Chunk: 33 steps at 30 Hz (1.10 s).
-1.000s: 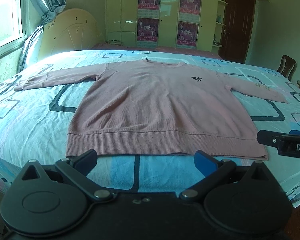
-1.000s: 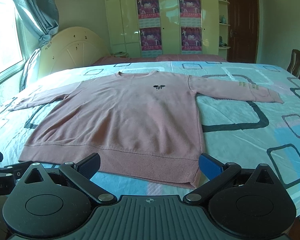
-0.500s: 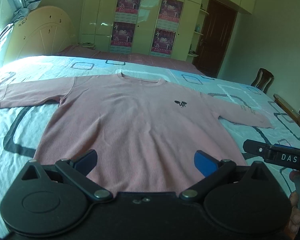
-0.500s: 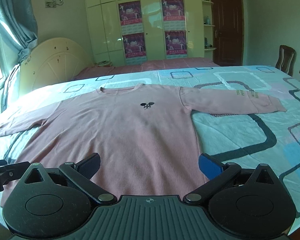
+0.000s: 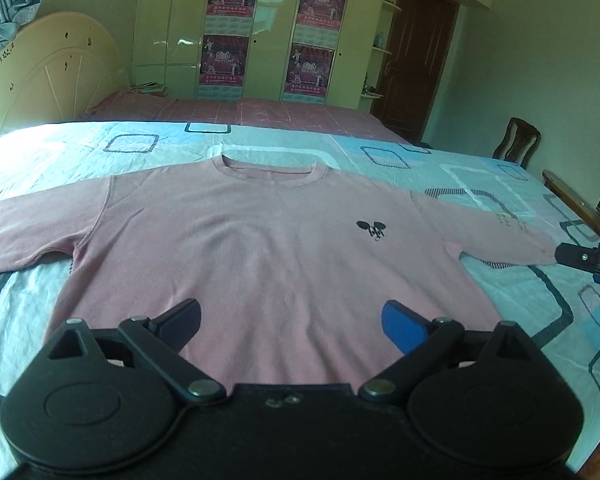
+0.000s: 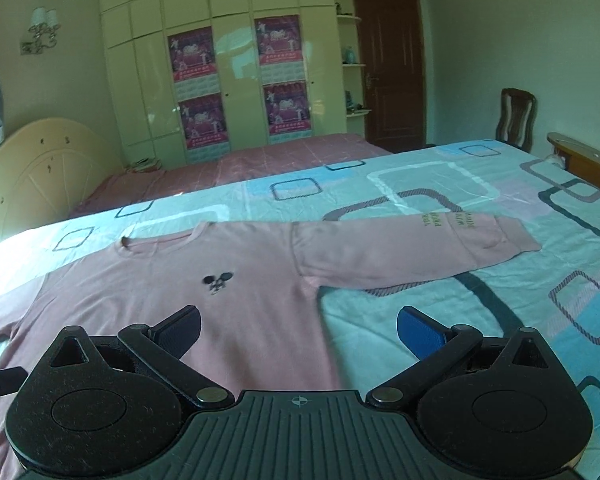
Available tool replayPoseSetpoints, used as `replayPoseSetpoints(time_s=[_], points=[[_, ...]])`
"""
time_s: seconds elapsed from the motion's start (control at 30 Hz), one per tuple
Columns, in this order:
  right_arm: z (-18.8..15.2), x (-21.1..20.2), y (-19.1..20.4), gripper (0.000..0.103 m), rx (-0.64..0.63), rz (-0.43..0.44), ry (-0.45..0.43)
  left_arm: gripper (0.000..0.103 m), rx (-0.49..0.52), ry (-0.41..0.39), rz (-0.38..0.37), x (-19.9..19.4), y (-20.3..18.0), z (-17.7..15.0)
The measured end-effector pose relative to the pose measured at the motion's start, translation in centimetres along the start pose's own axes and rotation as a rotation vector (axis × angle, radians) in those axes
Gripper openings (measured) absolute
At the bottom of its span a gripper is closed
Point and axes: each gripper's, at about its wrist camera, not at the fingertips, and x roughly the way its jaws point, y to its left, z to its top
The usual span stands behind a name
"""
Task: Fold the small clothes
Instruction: 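Grasp the sweatshirt sleeve cuff with the right gripper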
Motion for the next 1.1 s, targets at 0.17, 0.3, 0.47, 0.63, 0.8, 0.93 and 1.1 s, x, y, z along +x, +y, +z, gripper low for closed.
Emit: replayPoseSetpoints(time_s=[0.17, 0.3, 0.47, 0.63, 0.8, 0.93, 1.1], points=[[3.0, 3.8, -9.7, 0.102, 0.18, -0.088, -0.025, 0.098, 0.028, 0.007, 0.026, 3.4, -2.6, 1.7], [5.1, 7.7, -16.6, 0.055, 0.278, -0.125, -0.005, 0.099, 0.027, 0.035, 0.066, 6.1, -4.8, 3.0], [6.0, 12.5, -24.1, 0.055, 0.417, -0.118, 0.007, 0.099, 0.04, 0.091, 0.107, 9.9, -8.5, 3.9], [5.1, 16.9, -29.7, 0.055, 0.586, -0.097, 0.051, 0.099, 0.061, 0.117, 0.118, 12.1, -12.4, 4.5], [4.6, 17.7, -32.7, 0.053, 0.712, -0.034, 0.025, 0.099, 0.094, 0.134, 0.142, 12.7, -14.2, 4.5], [4.8, 18.0, -34.1, 0.017, 0.745, -0.035, 0.054, 0.099, 0.061, 0.141, 0.172, 13.0, -13.5, 4.8], [6.7, 17.7, -32.7, 0.006, 0.454, -0.163, 0.09, 0.101, 0.061, 0.127, 0.22, 12.7, -11.2, 5.4]])
